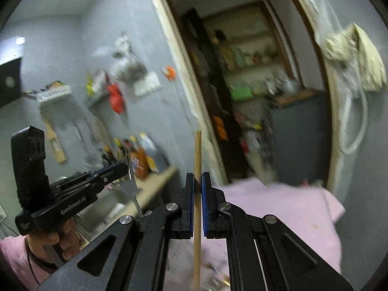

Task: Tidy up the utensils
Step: 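Lift fork and chopstick over the white caddy and open both tools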

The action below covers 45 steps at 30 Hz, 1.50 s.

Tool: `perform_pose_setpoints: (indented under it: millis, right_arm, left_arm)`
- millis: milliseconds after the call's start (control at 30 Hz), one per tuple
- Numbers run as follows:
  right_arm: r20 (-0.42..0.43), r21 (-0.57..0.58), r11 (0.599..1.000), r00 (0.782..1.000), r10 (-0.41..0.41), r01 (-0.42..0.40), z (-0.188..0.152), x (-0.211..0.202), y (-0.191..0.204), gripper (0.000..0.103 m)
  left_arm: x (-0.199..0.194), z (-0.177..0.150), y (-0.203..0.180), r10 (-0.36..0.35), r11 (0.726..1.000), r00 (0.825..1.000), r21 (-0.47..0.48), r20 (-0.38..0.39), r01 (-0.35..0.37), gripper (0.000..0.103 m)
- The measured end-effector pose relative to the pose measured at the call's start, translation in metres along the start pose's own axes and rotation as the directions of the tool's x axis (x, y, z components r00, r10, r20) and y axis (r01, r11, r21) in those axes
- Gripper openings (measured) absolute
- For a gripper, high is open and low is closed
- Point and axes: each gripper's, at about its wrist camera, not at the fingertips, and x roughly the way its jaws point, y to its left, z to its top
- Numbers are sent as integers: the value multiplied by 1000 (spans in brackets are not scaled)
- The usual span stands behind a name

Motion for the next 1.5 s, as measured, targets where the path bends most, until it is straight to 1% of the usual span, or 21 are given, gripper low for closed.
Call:
perform_pose_setpoints:
  millis: [67, 133, 267, 433, 533, 700, 900, 933, 967, 1000, 1033, 1167, 1200, 1233, 1267, 1300, 1333, 1367, 1400, 1467, 1500]
  right_arm:
    - [42, -5, 998, 997, 58, -58, 10, 8, 18, 5]
    - [70, -13, 995, 992, 101, -101, 12, 21, 33, 5]
    - [88, -53, 990, 987, 136, -131, -1, 50, 62, 5]
    - [24, -112, 980, 985, 171, -167, -34, 83, 70, 5]
    - [-31, -118, 978, 985, 168, -171, -57, 98, 66, 5]
    - [-102, -100, 982, 983, 151, -162, -83, 112, 52, 5]
    - [-161, -39, 986, 975, 151, -159, -100, 120, 39, 7]
    - [-167, -31, 987, 975, 149, -157, -102, 120, 37, 11]
    - [-168, -20, 988, 974, 150, -155, -102, 117, 33, 23]
    - [-164, -11, 988, 975, 152, -155, -102, 114, 31, 30]
    - [-155, -2, 988, 976, 152, -154, -102, 110, 29, 40]
    - [-114, 14, 993, 986, 118, -117, -95, 88, 17, 43]
    - [-99, 20, 995, 990, 96, -95, -93, 79, 12, 45]
    - [-87, 24, 997, 993, 75, -73, -91, 72, 7, 51]
    - [-71, 29, 998, 996, 50, -48, -88, 62, 1, 60]
    - [-52, 30, 999, 999, 12, -11, -85, 51, -6, 63]
    - [-34, 25, 999, 999, -26, 27, -82, 40, -12, 70]
    - [-25, 20, 998, 998, -51, 52, -79, 34, -15, 77]
    - [-11, 8, 995, 995, -95, 95, -76, 23, -20, 80]
    - [7, -5, 990, 990, -144, 144, -71, 9, -26, 92]
    - [18, -16, 984, 984, -180, 180, -69, 0, -30, 94]
  left_arm:
    - [-6, 8, 14, 54, 998, 998, 32, 35, -56, 3]
    - [-8, 7, 21, 93, 994, 995, 52, 46, -95, 3]
    - [2, -16, 35, 102, 994, 994, 45, 35, -104, 3]
    - [13, -67, 37, 118, 992, 993, 54, -11, -117, 3]
    - [14, -86, 38, 127, 991, 992, 38, -26, -126, 3]
    - [23, -106, 39, 109, 994, 990, 13, -86, -108, 3]
    - [28, -120, 38, 43, 998, 989, -45, -144, -50, 5]
    - [27, -123, 39, 20, 997, 988, -73, -153, -32, 5]
    - [27, -125, 41, 2, 995, 987, -100, -159, -18, 6]
    - [27, -128, 44, -21, 991, 986, -135, -164, -2, 8]
    - [26, -129, 44, -29, 988, 986, -156, -167, 3, 11]
    - [20, -130, 49, -57, 966, 988, -258, -142, 19, 26]
    - [19, -129, 49, -57, 963, 989, -269, -137, 18, 31]
    - [18, -127, 48, -58, 960, 990, -280, -128, 20, 34]
    - [16, -124, 45, -56, 958, 992, -285, -115, 21, 43]
    - [15, -121, 41, -54, 958, 993, -286, -106, 21, 53]
    - [14, -118, 37, -52, 958, 994, -286, -98, 22, 58]
    - [12, -115, 31, -47, 958, 995, -284, -89, 20, 68]
    - [11, -113, 26, -42, 959, 996, -282, -84, 17, 78]
    - [9, -107, 12, -21, 964, 997, -267, -71, 2, 91]
    - [9, -105, 4, -9, 966, 998, -259, -65, -8, 96]
